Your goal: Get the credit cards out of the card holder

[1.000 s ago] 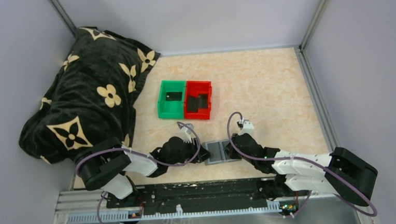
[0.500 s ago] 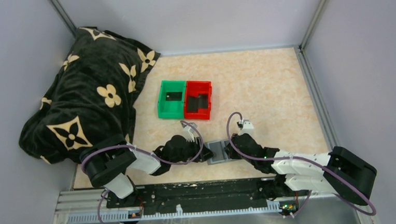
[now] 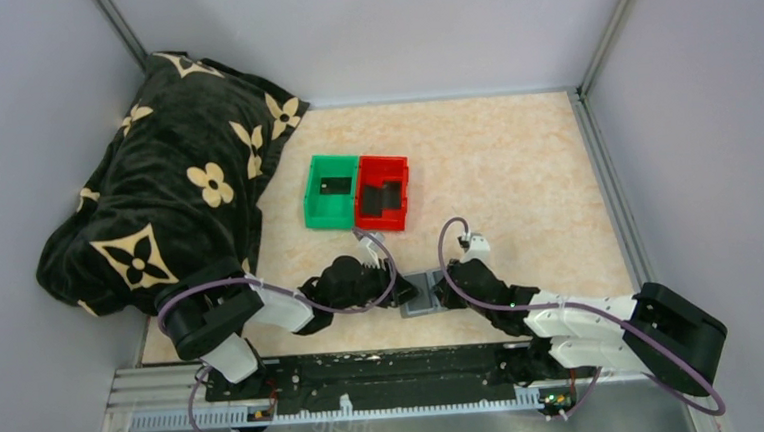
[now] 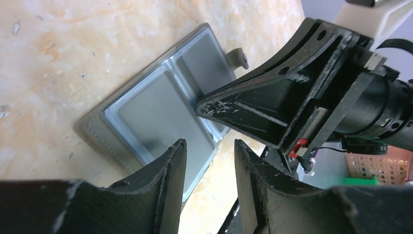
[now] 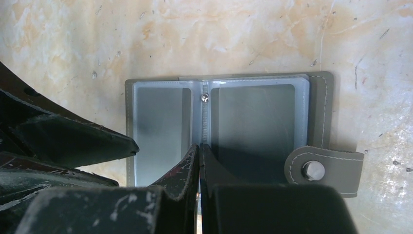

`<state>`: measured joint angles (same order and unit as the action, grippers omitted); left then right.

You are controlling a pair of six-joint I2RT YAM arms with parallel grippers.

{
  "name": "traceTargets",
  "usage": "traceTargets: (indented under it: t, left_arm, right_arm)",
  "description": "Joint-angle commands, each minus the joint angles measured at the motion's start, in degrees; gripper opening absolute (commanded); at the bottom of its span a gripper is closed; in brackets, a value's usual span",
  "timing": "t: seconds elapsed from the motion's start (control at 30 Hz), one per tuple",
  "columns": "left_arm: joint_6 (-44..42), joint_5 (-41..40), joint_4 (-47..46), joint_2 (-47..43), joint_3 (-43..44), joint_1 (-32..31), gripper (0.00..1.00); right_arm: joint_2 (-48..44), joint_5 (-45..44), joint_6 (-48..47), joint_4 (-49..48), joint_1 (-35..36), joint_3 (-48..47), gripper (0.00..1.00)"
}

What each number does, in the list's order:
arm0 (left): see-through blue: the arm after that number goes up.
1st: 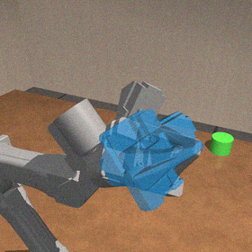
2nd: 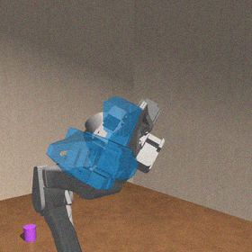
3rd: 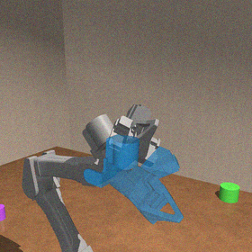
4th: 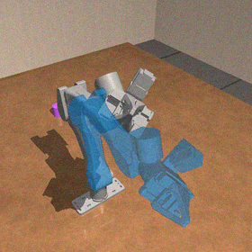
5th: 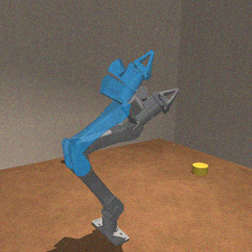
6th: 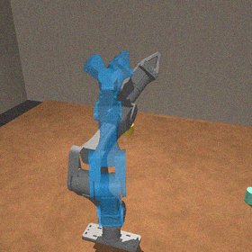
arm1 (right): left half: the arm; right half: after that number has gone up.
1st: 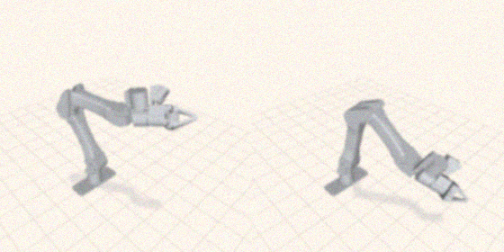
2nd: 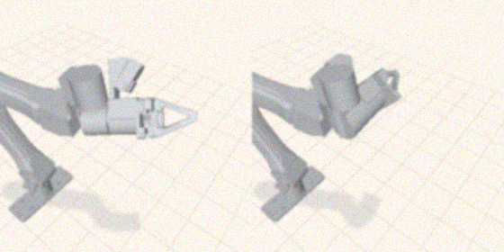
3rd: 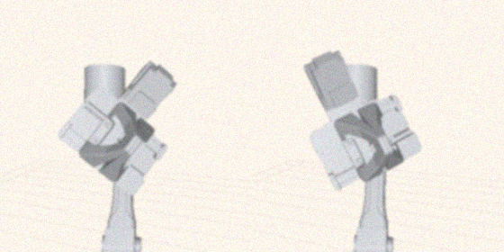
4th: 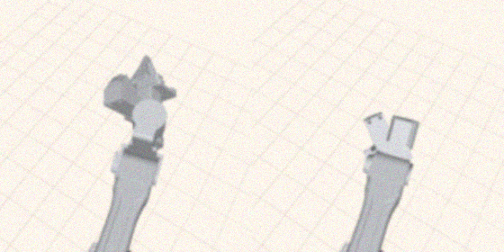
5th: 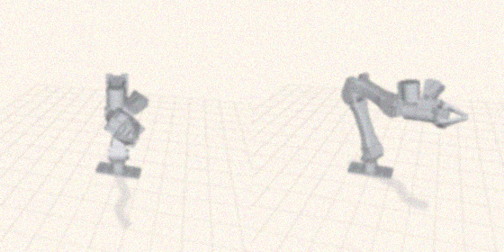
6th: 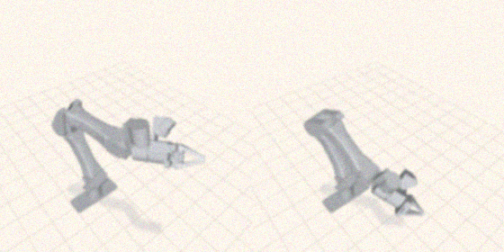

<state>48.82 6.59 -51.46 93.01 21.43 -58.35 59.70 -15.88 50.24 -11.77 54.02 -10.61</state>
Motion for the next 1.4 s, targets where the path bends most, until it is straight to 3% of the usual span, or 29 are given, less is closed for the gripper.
traceTargets:
  t: [0.0,0.5,1.37]
  left_arm:
    - [-0.6,1.1,-2.1,0.8,2.2,0.2,0.48]
    - [-2.8,-1.7,6.6,-4.9,-0.9,1.7,0.48]
    - [-1.5,1.3,3.6,1.4,1.1,1.7,0.48]
  right_arm:
    - [-0.2,0.3,0.8,-2.7,0.6,0.6,0.00]
    - [-0.5,-0.1,1.1,-2.5,0.6,0.8,0.00]
    - [0.0,0.1,0.5,-2.3,0.6,0.1,0.00]
